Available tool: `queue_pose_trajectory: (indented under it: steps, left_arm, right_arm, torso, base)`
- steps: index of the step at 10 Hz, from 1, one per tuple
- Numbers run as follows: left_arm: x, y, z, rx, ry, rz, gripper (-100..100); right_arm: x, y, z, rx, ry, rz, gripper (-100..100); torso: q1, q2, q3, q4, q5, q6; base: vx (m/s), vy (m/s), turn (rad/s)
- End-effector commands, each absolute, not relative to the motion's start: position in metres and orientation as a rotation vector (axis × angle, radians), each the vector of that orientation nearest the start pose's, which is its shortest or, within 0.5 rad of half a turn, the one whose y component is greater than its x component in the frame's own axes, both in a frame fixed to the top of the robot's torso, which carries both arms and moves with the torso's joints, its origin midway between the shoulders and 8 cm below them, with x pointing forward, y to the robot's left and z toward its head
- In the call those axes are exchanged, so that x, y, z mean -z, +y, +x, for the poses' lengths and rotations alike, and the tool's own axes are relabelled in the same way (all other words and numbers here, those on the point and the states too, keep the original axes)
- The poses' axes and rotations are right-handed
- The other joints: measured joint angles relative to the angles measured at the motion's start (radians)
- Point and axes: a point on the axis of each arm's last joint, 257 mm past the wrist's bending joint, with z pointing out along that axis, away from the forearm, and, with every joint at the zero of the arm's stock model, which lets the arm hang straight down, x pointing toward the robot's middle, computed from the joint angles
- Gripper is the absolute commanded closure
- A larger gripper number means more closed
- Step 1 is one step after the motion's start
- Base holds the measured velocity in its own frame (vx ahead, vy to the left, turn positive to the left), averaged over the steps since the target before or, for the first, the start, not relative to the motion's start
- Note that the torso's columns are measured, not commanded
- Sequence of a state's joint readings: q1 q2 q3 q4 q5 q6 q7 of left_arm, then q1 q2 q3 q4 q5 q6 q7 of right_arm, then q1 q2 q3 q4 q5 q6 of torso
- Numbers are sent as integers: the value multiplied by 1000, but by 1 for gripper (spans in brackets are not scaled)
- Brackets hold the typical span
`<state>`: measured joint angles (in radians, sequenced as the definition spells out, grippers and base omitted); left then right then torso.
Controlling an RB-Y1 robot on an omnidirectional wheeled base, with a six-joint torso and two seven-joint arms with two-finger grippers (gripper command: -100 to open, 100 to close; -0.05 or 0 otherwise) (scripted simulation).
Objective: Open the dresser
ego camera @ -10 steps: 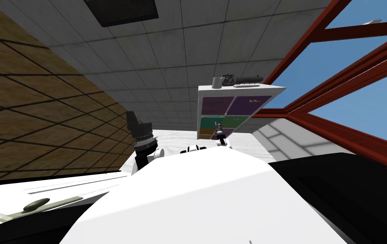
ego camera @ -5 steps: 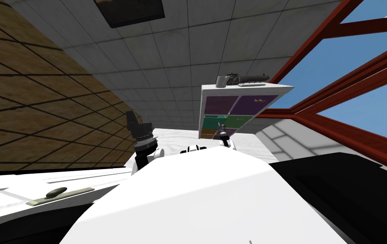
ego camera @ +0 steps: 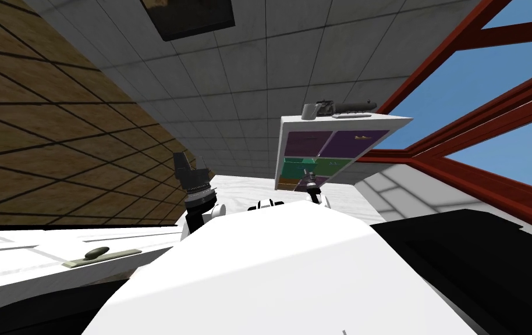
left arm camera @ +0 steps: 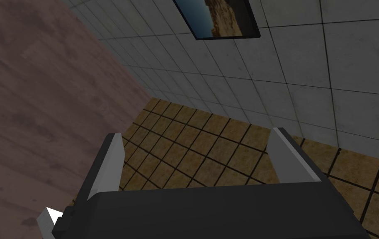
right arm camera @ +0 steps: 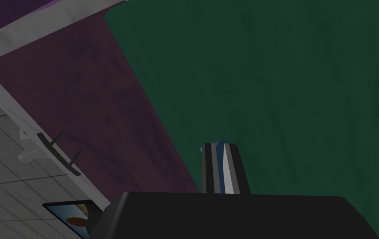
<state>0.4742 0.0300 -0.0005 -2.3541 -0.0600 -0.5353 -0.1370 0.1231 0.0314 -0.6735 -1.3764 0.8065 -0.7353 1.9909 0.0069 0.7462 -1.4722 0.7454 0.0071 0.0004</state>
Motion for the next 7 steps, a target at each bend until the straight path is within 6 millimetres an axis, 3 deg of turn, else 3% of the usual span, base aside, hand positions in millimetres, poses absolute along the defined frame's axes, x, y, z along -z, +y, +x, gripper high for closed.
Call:
queue_pose_trajectory:
  steps: [1, 3, 6, 7]
  left_arm:
    - [-70, 259, 324, 1174, 602, -444, 0]
    - [-70, 259, 324, 1173, 602, -444, 0]
    - [-70, 259, 324, 1174, 602, -444, 0]
    - [-70, 259, 324, 1174, 602, -444, 0]
  right_arm:
    - [242, -448, 405, 1190, 1265, -741, 100]
    - [250, -447, 401, 1185, 1282, -747, 100]
    - [243, -445, 402, 1182, 1261, -745, 100]
    - [257, -429, 394, 1189, 1216, -910, -100]
  torso:
    - [0, 0, 0, 0, 0, 0]
    - [-1, -2, -1, -1, -1, -1]
    - [-1, 3, 2, -1, -2, 1]
    - [-1, 2, 1, 0, 0, 1]
  base:
    - [-19, 50, 28]
    - [-48, 21, -12]
    - [-175, 49, -20]
    - [9, -178, -366]
